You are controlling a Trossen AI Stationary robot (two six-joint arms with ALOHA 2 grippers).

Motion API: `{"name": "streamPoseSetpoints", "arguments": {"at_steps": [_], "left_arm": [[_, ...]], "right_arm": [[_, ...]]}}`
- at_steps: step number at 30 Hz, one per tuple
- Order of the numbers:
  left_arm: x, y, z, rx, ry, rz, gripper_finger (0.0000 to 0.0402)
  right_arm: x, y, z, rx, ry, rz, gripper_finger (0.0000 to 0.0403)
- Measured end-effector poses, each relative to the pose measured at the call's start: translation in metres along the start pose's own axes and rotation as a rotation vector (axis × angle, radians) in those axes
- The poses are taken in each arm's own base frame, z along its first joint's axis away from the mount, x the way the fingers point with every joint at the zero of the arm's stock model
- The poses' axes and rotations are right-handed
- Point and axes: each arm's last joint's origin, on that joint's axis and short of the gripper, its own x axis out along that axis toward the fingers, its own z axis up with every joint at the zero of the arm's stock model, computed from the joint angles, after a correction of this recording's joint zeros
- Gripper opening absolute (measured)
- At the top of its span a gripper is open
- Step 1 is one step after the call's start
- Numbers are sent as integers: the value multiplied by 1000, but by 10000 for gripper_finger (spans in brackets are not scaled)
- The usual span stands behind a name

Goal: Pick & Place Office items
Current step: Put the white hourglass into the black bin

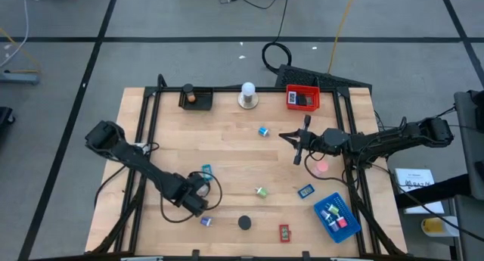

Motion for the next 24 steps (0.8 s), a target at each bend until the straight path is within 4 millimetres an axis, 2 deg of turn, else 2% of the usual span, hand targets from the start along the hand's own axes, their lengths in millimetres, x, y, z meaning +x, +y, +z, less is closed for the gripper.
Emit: {"name": "streamPoseSetpoints", "arguments": {"at_steps": [12,15,20,24], "left_arm": [[16,4,-5,-28,2,24,203],[16,3,-7,0,-41,18,203],[3,4,-11,38,-307,-2,203],[-11,1,-8,95,-590,-96,202]], "right_arm": [[0,0,0,8,-2,-1,0],[0,0,0,36,-2,0,0],[0,0,0,153,0,12,0],[2,3,2,303,-38,140,0]]}}
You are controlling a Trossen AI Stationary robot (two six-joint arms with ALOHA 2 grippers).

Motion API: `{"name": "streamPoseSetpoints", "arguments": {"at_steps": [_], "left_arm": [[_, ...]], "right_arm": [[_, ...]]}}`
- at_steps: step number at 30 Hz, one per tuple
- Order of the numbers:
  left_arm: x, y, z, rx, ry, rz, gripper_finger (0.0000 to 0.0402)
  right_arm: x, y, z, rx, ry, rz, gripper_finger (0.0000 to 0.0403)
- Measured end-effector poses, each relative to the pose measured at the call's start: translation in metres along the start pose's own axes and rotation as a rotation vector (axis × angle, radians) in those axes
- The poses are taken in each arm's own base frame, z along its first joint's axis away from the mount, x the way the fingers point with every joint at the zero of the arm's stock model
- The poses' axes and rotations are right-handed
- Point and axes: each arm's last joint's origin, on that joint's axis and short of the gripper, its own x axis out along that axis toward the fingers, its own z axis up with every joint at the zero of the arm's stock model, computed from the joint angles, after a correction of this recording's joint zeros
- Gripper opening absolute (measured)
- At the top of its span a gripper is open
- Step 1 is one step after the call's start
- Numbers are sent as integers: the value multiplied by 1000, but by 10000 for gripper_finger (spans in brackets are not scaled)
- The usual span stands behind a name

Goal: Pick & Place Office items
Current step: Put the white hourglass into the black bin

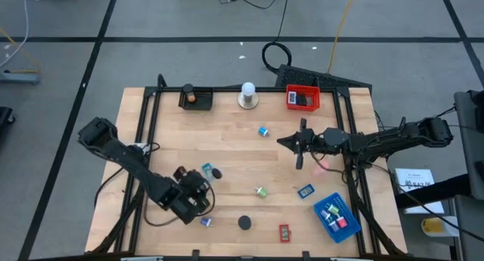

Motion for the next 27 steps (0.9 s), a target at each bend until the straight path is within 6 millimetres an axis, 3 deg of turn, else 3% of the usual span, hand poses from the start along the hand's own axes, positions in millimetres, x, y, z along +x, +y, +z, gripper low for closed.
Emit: {"name": "streamPoseSetpoints", "arguments": {"at_steps": [6,13,22,27], "left_arm": [[32,11,22,84,-236,-272,201],[64,49,54,139,-587,-577,192],[79,79,84,271,-663,-647,178],[80,86,91,297,-695,-658,176]], "right_arm": [[15,4,-4,224,-54,121,29],[44,19,-11,338,-40,188,133],[100,32,20,336,-91,230,290],[110,34,23,294,-71,224,330]]}}
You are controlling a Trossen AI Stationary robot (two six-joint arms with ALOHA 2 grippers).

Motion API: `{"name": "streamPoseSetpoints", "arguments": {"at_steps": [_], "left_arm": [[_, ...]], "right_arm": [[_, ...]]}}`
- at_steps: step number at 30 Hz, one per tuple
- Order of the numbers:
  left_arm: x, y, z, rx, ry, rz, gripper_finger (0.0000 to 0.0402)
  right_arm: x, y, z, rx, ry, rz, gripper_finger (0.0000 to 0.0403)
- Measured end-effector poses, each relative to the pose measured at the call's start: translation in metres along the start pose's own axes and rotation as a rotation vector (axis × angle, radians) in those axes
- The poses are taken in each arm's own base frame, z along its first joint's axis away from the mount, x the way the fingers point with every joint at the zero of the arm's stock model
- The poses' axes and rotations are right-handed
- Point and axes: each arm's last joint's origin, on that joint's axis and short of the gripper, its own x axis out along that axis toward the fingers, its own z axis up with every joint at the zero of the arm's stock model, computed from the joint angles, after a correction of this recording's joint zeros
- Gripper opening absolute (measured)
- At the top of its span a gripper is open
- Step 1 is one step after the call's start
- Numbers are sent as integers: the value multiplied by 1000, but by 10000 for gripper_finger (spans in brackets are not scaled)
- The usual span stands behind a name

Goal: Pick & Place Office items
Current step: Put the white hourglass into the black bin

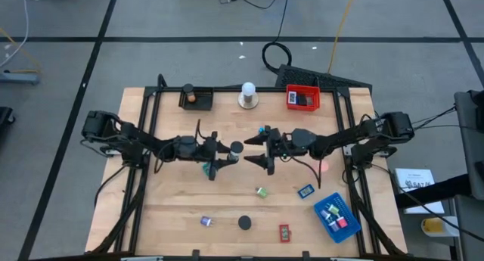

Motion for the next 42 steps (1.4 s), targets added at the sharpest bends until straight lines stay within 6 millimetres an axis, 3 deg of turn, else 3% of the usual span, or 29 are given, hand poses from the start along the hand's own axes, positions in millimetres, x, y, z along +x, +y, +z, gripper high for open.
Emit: {"name": "streamPoseSetpoints", "arguments": {"at_steps": [8,16,24,31,42], "left_arm": [[0,3,2,-7,-11,-19,176],[0,4,0,-27,14,-18,176],[0,5,1,-23,5,-6,195],[0,7,1,-86,3,-4,208],[-3,8,-5,-88,100,-30,295]], "right_arm": [[28,-7,-10,-40,0,-74,333],[60,-12,-16,-79,-14,-74,308],[61,-12,-15,-91,-28,-67,193],[61,-11,-14,-103,-27,-63,191],[59,-16,-9,-121,-26,-59,191]]}}
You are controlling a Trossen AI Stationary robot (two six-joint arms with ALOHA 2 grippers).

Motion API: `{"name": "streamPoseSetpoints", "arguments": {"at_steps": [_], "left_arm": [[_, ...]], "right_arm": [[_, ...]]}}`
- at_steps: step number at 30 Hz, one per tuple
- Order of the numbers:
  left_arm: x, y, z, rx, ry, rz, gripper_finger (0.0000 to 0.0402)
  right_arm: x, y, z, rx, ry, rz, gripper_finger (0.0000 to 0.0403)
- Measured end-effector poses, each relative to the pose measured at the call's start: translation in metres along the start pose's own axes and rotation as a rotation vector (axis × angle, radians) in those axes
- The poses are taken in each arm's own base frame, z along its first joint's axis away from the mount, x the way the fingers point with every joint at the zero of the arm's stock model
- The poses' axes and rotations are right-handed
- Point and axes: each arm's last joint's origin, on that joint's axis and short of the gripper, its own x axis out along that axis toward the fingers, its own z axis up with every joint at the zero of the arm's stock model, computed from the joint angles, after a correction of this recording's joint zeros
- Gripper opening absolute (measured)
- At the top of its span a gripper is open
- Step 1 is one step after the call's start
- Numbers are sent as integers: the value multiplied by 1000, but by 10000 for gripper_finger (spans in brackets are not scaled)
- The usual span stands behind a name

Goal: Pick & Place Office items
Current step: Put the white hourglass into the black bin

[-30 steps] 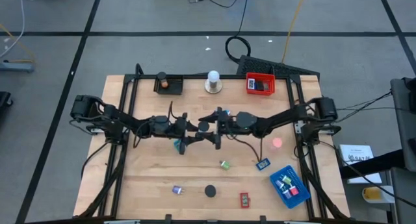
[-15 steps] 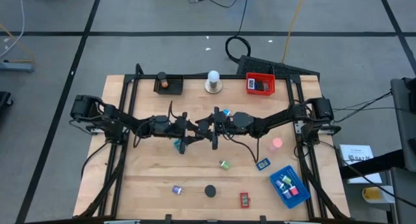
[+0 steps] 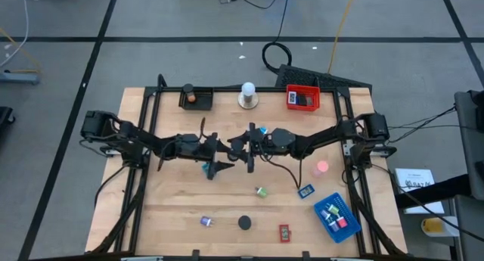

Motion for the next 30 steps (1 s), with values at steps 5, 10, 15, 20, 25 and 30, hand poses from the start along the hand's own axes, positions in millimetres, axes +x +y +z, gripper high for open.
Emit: {"name": "streamPoseSetpoints", "arguments": {"at_steps": [5,10,15,20,25,30], "left_arm": [[-27,1,-10,23,50,79,288],[-72,0,-31,-4,-51,132,240],[-94,0,-41,-26,-114,172,189],[-95,-4,-38,32,-110,158,150],[-95,-4,-38,40,-115,155,128],[-95,-4,-38,48,-114,153,120]], "right_arm": [[0,-13,2,-4,5,-38,191],[12,-39,9,-55,93,-164,191],[46,-69,0,-137,160,-217,191],[69,-96,-29,-165,222,-230,191],[74,-116,-45,-168,239,-239,191],[74,-122,-58,-183,262,-240,191]]}}
